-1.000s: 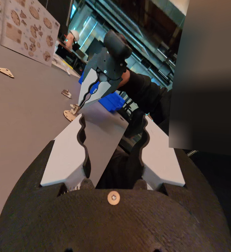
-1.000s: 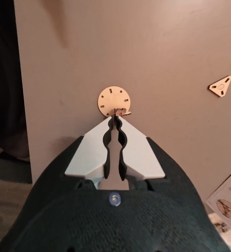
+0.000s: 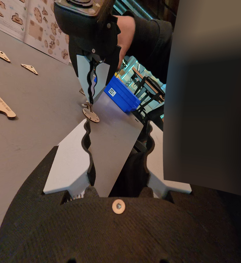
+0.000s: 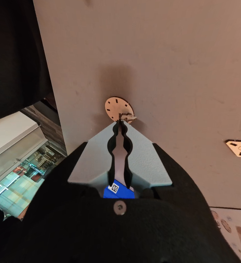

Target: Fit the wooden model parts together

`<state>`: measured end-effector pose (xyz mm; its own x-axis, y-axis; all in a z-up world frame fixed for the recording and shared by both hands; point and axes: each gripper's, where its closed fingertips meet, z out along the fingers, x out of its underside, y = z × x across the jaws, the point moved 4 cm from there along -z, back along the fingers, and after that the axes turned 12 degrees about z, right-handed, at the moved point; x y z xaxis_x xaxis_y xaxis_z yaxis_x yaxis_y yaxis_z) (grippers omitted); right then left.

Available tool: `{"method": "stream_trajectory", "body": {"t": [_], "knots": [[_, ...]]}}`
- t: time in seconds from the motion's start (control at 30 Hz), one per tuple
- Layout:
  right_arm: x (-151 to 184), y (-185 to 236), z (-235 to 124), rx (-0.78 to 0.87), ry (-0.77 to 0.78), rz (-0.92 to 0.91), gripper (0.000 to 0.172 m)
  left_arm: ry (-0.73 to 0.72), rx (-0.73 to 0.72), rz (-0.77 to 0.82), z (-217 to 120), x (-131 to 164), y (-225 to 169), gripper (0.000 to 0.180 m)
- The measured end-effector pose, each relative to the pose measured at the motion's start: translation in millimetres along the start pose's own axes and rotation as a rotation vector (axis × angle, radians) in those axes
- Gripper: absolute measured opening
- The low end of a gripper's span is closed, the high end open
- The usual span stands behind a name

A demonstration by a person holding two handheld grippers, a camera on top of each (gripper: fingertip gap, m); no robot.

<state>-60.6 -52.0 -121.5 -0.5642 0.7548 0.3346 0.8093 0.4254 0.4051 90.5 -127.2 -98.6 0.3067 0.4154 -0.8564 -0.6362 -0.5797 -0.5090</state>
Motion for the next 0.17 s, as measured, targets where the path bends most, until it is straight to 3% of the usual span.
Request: {"method": "stream_trajectory", "body": {"t": [0.03, 0.17], "knots": [[0.0, -0.3, 0.0, 0.001, 0.006, 0.002, 0.001, -0.001, -0.001, 0.001, 0.0, 0.0, -0.1, 0.079], [-0.8, -1.4, 0.1, 0.005, 0.028, 0.004, 0.001, -0.003, 0.007, -0.004, -0.5, -0.2, -0.2, 0.078]]}}
